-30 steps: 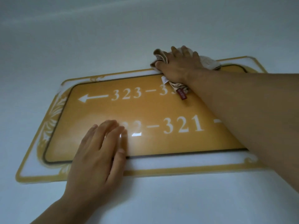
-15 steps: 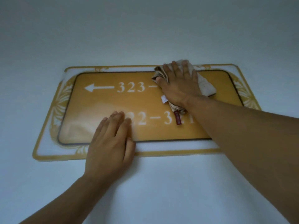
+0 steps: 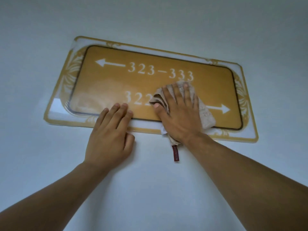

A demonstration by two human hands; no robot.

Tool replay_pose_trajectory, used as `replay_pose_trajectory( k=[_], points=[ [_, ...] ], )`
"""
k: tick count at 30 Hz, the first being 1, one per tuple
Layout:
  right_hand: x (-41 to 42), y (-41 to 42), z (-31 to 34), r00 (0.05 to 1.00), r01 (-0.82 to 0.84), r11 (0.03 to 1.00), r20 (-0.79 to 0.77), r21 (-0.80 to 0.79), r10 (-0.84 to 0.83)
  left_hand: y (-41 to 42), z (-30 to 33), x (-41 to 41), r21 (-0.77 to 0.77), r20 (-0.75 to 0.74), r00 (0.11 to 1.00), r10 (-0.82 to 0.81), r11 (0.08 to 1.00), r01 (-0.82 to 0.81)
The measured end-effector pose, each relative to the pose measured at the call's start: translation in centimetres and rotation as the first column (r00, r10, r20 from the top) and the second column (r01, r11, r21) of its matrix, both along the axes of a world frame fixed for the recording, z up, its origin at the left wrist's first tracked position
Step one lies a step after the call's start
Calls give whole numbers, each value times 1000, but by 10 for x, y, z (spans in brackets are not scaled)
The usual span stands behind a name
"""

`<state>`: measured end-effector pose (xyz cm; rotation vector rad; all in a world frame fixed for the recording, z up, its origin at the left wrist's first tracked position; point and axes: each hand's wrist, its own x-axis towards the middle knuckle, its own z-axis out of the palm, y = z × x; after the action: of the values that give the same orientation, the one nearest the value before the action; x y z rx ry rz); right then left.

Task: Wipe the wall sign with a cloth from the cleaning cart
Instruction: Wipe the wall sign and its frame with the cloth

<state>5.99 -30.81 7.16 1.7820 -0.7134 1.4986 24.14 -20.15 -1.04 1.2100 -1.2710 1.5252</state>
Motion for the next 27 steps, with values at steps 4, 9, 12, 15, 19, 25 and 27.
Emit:
replay_pose_trajectory(
  k=[4, 9, 12, 15, 19, 25, 27],
  points=[
    [5, 3, -26, 1000, 22, 1000, 0, 2, -22, 2, -12, 2, 27, -9, 1000, 4, 1000, -4],
    [12, 12, -58, 999, 39, 999, -4, 7, -39, 5, -41, 9, 51, 5, 1000, -15, 999, 14],
    [24, 21, -71, 999, 35, 998, 0, 50, -36, 5, -45, 11, 64, 13, 1000, 5, 998, -6],
    [30, 27, -66, 999, 43, 996, 25, 82, -45, 6, -45, 10, 53, 8, 1000, 4, 999, -4],
    [29, 26, -45, 998, 63, 996, -34, 66, -61, 9, -39, 11, 72, 60, 998, 29, 997, -33],
    [47, 24, 49, 999, 6, 1000, -39, 3, -6, 31, -10, 40, 79, 350, 926, 143, 980, -182],
    [56, 24, 76, 1000, 2, 1000, -19, -14, -2, 36, -5, 53, 87, 398, 904, 158, 974, -208]
  ],
)
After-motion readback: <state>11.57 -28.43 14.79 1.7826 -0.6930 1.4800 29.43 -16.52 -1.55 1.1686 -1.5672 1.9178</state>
